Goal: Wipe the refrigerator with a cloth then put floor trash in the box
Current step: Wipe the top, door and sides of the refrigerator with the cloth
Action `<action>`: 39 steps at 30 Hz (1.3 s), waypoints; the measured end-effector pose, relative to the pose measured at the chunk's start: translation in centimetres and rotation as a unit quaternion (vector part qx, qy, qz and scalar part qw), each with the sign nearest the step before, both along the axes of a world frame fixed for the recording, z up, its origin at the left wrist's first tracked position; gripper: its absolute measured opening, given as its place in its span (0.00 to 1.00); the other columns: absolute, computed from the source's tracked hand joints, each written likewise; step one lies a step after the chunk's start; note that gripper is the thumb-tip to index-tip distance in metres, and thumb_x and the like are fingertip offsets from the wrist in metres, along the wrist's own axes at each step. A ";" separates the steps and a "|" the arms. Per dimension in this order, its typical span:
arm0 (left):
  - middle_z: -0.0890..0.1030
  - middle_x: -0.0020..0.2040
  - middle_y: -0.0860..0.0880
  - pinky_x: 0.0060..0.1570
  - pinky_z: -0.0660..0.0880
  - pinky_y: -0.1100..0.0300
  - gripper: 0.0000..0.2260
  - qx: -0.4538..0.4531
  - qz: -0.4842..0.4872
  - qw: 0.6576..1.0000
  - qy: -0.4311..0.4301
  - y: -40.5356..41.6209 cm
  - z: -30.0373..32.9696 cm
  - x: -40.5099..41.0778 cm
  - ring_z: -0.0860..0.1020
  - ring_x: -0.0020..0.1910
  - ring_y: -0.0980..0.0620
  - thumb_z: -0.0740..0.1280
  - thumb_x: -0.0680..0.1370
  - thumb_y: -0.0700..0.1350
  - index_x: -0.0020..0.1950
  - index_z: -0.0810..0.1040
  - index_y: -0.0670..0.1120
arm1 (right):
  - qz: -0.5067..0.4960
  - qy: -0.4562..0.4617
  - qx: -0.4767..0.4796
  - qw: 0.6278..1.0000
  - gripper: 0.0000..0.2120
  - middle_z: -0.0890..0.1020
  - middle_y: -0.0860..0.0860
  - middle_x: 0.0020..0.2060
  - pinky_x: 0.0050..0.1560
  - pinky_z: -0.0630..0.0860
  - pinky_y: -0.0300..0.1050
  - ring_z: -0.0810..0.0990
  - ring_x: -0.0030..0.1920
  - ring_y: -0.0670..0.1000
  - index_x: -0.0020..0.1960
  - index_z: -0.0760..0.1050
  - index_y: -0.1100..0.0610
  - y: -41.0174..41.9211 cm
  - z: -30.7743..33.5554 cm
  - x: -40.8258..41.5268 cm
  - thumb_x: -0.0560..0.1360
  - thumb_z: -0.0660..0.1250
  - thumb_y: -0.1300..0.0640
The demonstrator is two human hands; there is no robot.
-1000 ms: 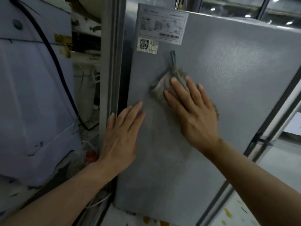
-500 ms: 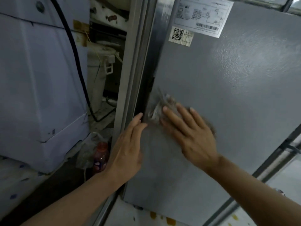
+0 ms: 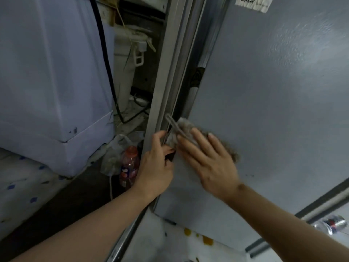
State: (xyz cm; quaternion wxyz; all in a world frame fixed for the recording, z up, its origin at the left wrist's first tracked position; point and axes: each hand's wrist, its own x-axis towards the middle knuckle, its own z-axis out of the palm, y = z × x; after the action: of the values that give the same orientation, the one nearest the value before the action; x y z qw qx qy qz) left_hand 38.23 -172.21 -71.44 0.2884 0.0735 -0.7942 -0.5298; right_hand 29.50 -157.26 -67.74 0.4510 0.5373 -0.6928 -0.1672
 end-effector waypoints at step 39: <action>0.46 0.78 0.50 0.73 0.55 0.46 0.41 -0.391 -0.013 0.920 -0.011 9.0 -0.3 0.3 0.48 0.77 0.49 0.66 0.69 0.32 0.76 0.49 0.45 | -0.066 -0.023 0.032 0.997 0.28 0.53 0.48 0.77 0.74 0.48 0.52 0.46 0.77 0.55 0.75 0.57 0.53 16.1 -5.5 -0.9 0.75 0.53 0.63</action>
State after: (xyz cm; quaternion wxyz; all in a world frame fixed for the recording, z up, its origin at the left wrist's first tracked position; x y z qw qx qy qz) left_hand 38.51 -163.18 -71.71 0.2785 -0.0496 -0.9421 -0.1800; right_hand 28.55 -141.13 -73.28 0.4058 0.5082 -0.7311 -0.2063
